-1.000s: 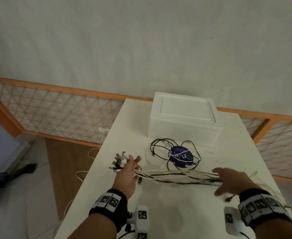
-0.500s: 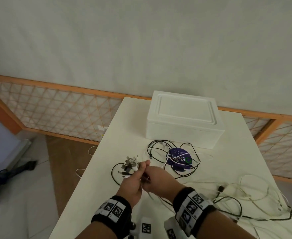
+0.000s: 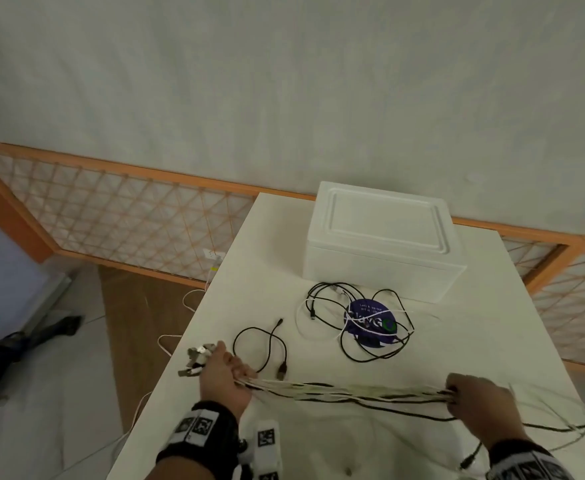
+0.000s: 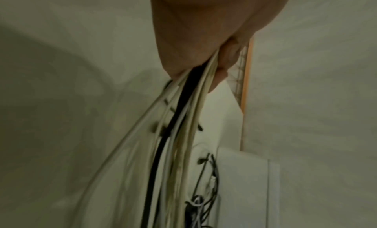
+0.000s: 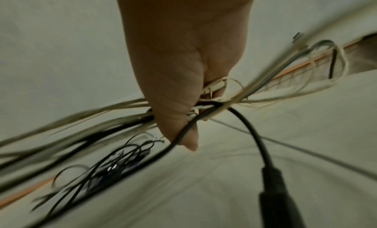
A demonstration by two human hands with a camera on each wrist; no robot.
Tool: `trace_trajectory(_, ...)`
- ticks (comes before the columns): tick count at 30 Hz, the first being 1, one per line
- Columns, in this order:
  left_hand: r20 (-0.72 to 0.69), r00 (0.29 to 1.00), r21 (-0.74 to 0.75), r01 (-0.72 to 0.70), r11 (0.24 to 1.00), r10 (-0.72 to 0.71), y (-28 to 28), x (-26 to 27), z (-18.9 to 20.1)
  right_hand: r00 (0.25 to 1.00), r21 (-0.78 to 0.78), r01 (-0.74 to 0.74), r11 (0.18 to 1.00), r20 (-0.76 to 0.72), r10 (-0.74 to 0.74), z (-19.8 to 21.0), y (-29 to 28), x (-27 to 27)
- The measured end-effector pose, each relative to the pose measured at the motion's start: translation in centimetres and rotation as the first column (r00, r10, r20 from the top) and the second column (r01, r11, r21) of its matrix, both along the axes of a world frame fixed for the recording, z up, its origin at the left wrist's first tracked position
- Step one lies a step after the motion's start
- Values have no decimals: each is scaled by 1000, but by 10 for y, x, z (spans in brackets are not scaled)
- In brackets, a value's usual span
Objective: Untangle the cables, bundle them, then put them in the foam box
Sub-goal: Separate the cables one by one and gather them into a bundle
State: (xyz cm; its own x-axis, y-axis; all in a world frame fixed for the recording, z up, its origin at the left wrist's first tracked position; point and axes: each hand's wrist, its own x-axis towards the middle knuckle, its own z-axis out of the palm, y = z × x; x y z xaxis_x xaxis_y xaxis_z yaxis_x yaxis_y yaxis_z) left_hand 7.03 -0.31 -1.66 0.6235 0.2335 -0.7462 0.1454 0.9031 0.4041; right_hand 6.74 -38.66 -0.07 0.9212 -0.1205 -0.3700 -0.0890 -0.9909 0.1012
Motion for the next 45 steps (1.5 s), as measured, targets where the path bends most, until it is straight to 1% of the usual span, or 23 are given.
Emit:
trace_trajectory(1, -32, 999, 3, 17, 1000, -17, -5, -3, -5, 998, 27, 11, 1000, -55, -9, 1, -1, -2)
trace_trajectory(3, -84, 994, 37, 69, 997, -65, -9, -5, -12, 967, 127, 51, 991, -252, -18, 6, 3, -3)
trace_trajectory(4, -101, 990, 61, 105, 993, -99, -10, -6, -14, 951, 165, 43, 985, -308, 10, 8, 9, -1)
trace_trajectory(5, -111, 985, 80, 144, 986, -135, -11, -6, -16, 948, 202, 21, 979, -314, 44, 9, 18, 4)
trace_trajectory(7, -117, 977, 109, 190, 976, -177, -17, -8, -16, 975, 299, -119, 947, -146, 169, 17, 55, 12)
trace_trajectory(9, -108, 975, 119, 205, 972, -192, -25, -8, -15, 950, 480, -305, 822, 96, 297, 22, 106, 18)
trace_trajectory(11, -95, 975, 130, 210, 969, -199, -27, -7, -13, 901, 551, -426, 718, 181, 395, 18, 156, 23)
trace_trajectory(15, -94, 956, 193, 292, 937, -278, -17, -14, -12, 809, 488, -540, 686, 77, 583, -12, 216, 34)
trace_trajectory(18, -104, 928, 260, 373, 891, -358, -10, -21, -9, 747, 312, -630, 712, -8, 665, -27, 227, 40)
trace_trajectory(20, -102, 917, 272, 399, 875, -386, -5, -23, -10, 722, 242, -671, 701, -1, 692, -34, 227, 40)
trace_trajectory(25, -99, 902, 317, 430, 845, -421, 2, -19, -14, 763, 264, -636, 726, 74, 642, -43, 213, 41)
trace_trajectory(27, -85, 896, 352, 436, 828, -436, 0, -16, -15, 807, 304, -579, 757, 76, 586, -36, 212, 44)
trace_trajectory(29, -45, 886, 393, 440, 807, -462, -3, -13, -17, 898, 439, -433, 787, 135, 419, -24, 216, 46)
trace_trajectory(30, -16, 879, 407, 440, 800, -476, -5, -12, -17, 937, 531, -348, 772, 168, 306, -17, 218, 46)
trace_trajectory(31, 8, 872, 416, 443, 794, -490, -7, -10, -16, 961, 634, -275, 723, 183, 206, -8, 220, 45)
trace_trajectory(33, 70, 860, 397, 441, 805, -505, -11, -9, -14, 983, 806, -179, 565, 162, 82, 7, 227, 42)
trace_trajectory(35, 116, 831, 401, 462, 791, -544, -16, -7, -11, 992, 885, -115, 451, 122, 12, 16, 236, 40)
trace_trajectory(36, 135, 814, 399, 477, 783, -565, -19, -5, -10, 992, 894, -102, 436, 122, -18, 15, 239, 41)
trace_trajectory(37, 151, 804, 388, 487, 782, -576, -22, -4, -8, 991, 887, -98, 451, 129, -39, 15, 243, 41)
trace_trajectory(39, 195, 818, 322, 467, 823, -540, -26, -1, -5, 989, 879, -108, 465, 144, -41, 15, 246, 41)
trace_trajectory(40, 218, 832, 285, 446, 849, -510, -27, 0, -3, 992, 903, -96, 418, 120, -32, 16, 248, 40)
trace_trajectory(43, 273, 856, 201, 397, 896, -440, -23, 1, -3, 1000, 985, 10, 174, -14, 20, 20, 251, 36)
trace_trajectory(45, 268, 858, 179, 404, 897, -439, -21, 0, -5, 998, 993, 20, 117, -28, 64, 21, 248, 36)
